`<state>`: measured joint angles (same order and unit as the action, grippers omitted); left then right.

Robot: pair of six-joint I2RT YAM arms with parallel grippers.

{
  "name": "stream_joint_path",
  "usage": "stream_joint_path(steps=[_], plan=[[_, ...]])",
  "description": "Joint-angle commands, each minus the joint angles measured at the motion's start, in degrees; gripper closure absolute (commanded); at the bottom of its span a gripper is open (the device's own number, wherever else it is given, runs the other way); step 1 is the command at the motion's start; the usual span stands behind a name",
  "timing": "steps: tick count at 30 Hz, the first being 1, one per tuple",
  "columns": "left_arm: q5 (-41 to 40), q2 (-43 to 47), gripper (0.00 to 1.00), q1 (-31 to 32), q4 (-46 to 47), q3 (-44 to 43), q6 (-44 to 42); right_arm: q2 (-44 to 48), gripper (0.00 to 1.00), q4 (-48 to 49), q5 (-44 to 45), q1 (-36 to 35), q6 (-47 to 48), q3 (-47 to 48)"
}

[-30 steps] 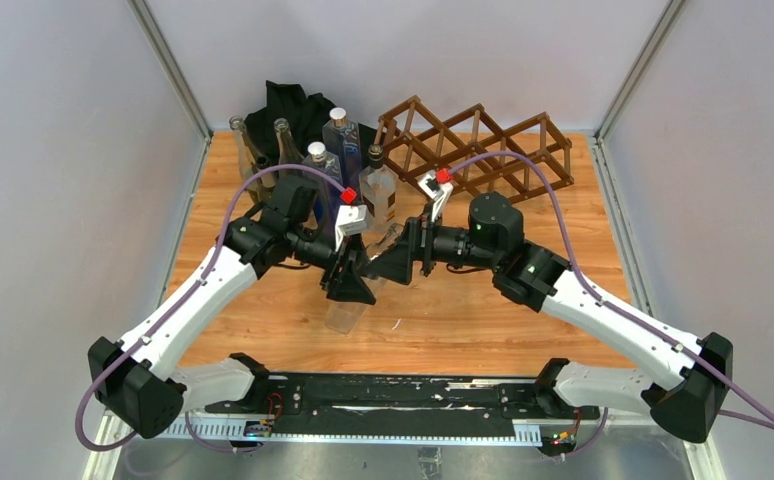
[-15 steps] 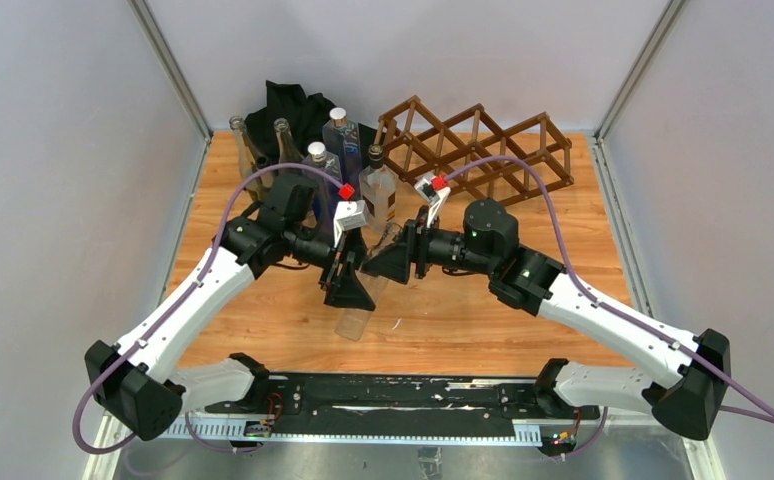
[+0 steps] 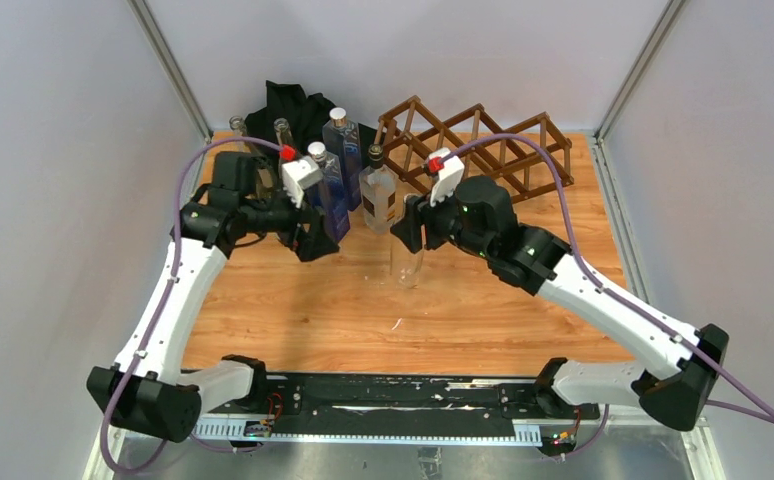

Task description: Take the wine bottle off the wine rack

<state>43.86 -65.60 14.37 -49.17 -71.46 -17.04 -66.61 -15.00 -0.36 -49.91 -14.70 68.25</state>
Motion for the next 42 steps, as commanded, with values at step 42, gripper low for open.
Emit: stream_joint_path(steps=[42], plan=[[-25.33, 7.64, 0.0, -21.38, 31.58, 24.99, 9.91, -21.34, 0.93, 25.12, 7.2, 10.11, -0.67, -4.39]])
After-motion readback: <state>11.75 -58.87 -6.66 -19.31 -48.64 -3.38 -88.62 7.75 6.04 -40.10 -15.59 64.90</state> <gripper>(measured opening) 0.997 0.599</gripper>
